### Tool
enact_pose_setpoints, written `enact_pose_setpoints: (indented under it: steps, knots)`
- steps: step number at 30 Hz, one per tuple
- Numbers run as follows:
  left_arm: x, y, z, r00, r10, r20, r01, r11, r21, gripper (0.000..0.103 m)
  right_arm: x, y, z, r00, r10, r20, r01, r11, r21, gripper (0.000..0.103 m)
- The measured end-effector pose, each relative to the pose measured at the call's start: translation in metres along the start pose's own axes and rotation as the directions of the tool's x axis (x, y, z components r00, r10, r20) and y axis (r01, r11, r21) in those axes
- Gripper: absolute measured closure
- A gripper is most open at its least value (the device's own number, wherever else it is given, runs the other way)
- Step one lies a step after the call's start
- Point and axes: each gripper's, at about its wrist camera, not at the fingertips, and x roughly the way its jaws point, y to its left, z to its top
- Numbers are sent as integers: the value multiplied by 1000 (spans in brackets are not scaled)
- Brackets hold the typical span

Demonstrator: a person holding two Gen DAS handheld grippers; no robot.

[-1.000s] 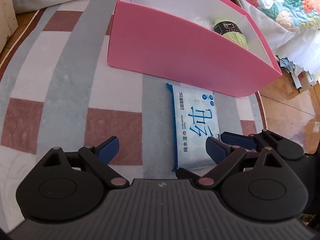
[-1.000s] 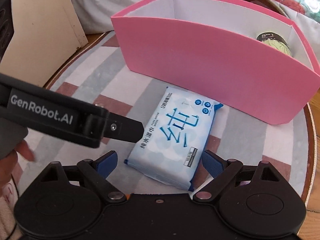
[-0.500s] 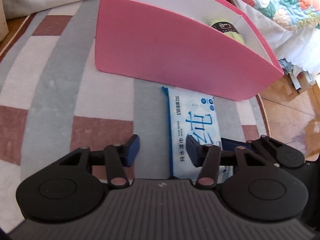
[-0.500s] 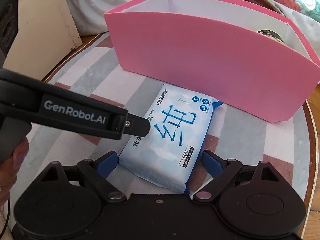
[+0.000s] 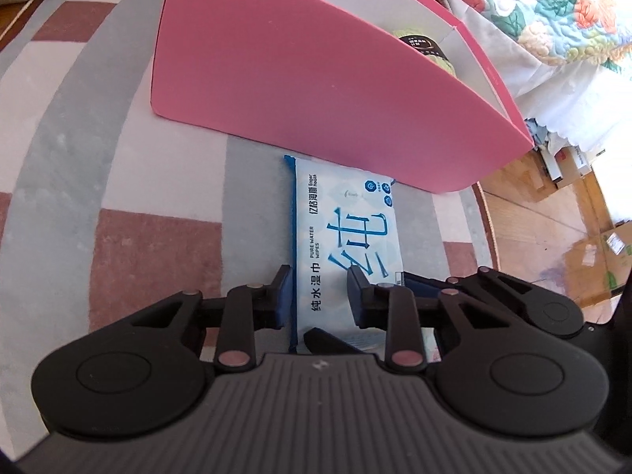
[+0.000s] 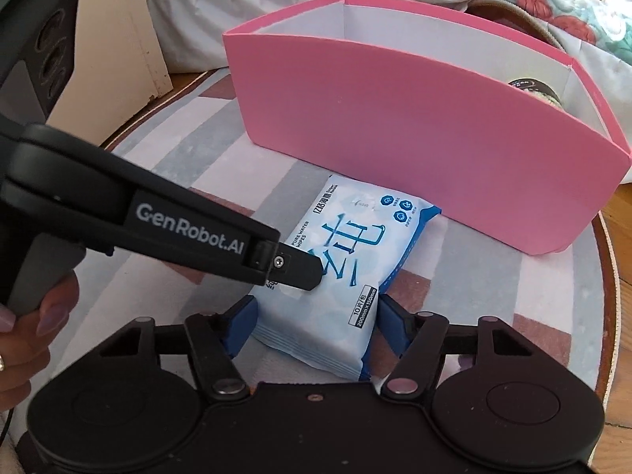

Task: Organize objects
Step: 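Lower the left gripper onto the wet-wipes pack and close it, then lift the wet-wipes pack with the left gripper and carry it over the box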

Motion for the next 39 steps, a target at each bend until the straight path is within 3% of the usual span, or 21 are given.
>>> enact_pose_setpoints:
  steps: [7, 15, 28, 32, 39]
  knots:
    - [1, 1, 0, 1000, 3, 31, -2, 1000, -21, 72, 6, -13, 3, 999, 53, -3, -52, 997, 64, 27]
    - [-5, 1, 0, 997, -62, 36, 63, 998, -29, 71, 3, -3, 4, 1000, 29, 3, -29, 1000, -10, 34]
    - [-30, -18, -1, 996, -62, 64, 61, 998, 12, 71, -16, 5, 16, 998, 42, 49, -40, 998, -43, 30]
    - [-39, -25, -3, 999, -28, 41, 26, 999, 47, 71, -31, 5, 14, 997, 58, 52, -55, 997, -53, 30]
    - [-58, -23, -8, 999, -36, 33, 35, 998, 47, 71, -49, 23, 6, 996, 79, 49, -74, 994, -85, 27]
